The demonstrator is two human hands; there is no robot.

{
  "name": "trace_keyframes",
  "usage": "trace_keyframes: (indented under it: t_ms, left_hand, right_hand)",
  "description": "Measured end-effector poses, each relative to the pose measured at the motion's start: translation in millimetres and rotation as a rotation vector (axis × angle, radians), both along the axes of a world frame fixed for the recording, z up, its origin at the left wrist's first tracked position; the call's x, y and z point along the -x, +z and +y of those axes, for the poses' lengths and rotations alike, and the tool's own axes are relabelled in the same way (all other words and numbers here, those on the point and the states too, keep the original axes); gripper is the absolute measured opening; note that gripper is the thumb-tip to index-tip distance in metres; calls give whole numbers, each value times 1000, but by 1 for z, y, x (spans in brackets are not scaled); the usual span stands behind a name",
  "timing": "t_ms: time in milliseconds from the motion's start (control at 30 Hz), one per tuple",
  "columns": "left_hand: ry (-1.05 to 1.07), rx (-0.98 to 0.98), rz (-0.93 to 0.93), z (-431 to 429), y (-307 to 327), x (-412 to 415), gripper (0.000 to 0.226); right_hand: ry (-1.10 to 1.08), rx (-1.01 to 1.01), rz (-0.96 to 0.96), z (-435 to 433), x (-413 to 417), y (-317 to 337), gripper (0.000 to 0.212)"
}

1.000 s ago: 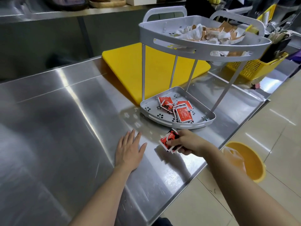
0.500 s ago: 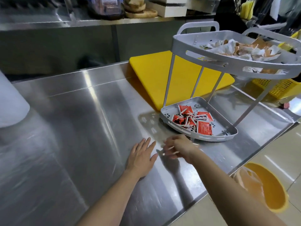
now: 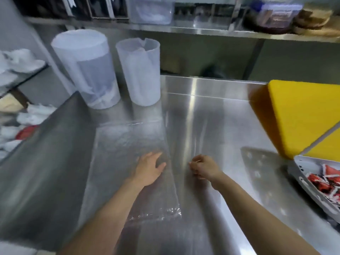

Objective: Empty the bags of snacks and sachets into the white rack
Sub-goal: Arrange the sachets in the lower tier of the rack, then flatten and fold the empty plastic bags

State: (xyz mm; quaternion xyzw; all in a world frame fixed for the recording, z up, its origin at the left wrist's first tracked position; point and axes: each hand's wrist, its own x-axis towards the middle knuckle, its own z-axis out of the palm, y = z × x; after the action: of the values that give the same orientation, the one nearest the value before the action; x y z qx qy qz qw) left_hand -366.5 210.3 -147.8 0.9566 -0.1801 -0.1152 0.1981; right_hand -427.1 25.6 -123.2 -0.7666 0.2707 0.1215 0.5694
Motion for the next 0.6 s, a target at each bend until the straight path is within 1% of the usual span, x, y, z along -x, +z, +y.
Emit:
trace_keyframes:
  t_ms: [33, 133, 200, 233, 267, 333, 400, 467, 533, 567, 600]
  left_hand:
    - [105, -34, -13, 22, 0, -3, 52]
    - [445, -162, -67, 89, -2, -4, 56]
    - [634, -170, -43, 122, -2, 2, 59]
    - [720, -141, -9, 134, -1, 5, 62]
    - [792, -108, 31, 144, -1, 8, 66]
    - [876, -60, 98, 155, -1, 11, 75]
    - [937, 18, 107, 157, -1, 10, 80]
    - [988, 139, 138, 156, 4, 5, 82]
    - [1024, 225, 241, 154, 8, -2, 74]
    - [1022, 258, 300, 154, 9, -3, 65]
    - [1007, 301, 337, 154, 8, -6, 50]
  right_hand:
    - [49, 39, -11, 11, -8, -3, 21]
    - [176, 194, -15, 48, -29, -6, 13]
    - [176, 277, -10, 66, -38, -6, 22]
    - [162, 283, -11, 72, -43, -9, 24]
    - [146, 274, -3, 76, -48, -10, 32]
    - [138, 254, 34, 80, -56, -16, 46]
    - [143, 224, 60, 79, -63, -23, 47]
    - [145, 227, 77, 79, -65, -26, 52]
    - [135, 294, 69, 77, -64, -29, 58]
    - [140, 338, 70, 75, -62, -31, 59]
    - [160, 374, 79, 75, -58, -30, 58]
